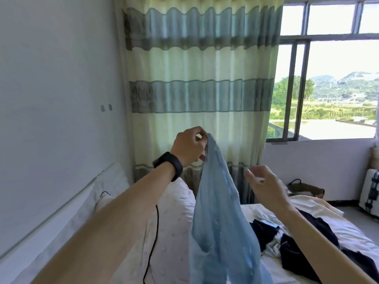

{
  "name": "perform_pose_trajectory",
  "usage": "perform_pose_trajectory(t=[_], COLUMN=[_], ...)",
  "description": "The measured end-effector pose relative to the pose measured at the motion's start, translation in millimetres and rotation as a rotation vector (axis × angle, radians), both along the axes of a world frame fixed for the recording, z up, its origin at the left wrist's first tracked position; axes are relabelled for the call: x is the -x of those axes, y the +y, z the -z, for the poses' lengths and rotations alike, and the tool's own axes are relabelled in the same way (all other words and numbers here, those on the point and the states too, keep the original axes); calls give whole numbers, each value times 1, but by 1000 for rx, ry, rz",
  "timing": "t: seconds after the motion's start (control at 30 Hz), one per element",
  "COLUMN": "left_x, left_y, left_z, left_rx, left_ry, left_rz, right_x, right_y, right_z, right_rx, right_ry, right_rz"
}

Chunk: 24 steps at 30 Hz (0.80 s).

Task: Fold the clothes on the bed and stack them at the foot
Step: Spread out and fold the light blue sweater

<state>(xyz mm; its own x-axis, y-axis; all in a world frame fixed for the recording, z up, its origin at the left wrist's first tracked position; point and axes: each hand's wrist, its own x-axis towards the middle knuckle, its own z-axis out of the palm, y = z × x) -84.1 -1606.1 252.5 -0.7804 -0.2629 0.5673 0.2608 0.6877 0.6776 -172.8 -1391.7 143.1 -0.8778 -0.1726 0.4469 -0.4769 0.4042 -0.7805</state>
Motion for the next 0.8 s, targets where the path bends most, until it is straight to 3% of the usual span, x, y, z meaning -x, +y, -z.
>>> perform_pose_trajectory(t=[0.1,0.23,0.4,0.5,0.7,0.8], left_x=[2,1,-14,-25,-46,-60], left_y=[13,21,8,-9,-46,-62], left_z=[7,10,4,8,7,6], left_rx=[85,84,-38,-259,-548,-578], left_ry=[-49,-32,37,99,149,198], left_rz=[7,-30,-80,-154,-182,-210], right_x=[-37,-52,-56,-65,-58,-49], right_y=[-25,-50,-67,-70,-75,-79], right_z=[-16,-25,-7,17,72,94], right_rx=[105,-23,-160,-200,-625,-848], right_ry=[91,61,144,205,29,-91], right_rz=[-141,-214,-102,-89,-273,-284])
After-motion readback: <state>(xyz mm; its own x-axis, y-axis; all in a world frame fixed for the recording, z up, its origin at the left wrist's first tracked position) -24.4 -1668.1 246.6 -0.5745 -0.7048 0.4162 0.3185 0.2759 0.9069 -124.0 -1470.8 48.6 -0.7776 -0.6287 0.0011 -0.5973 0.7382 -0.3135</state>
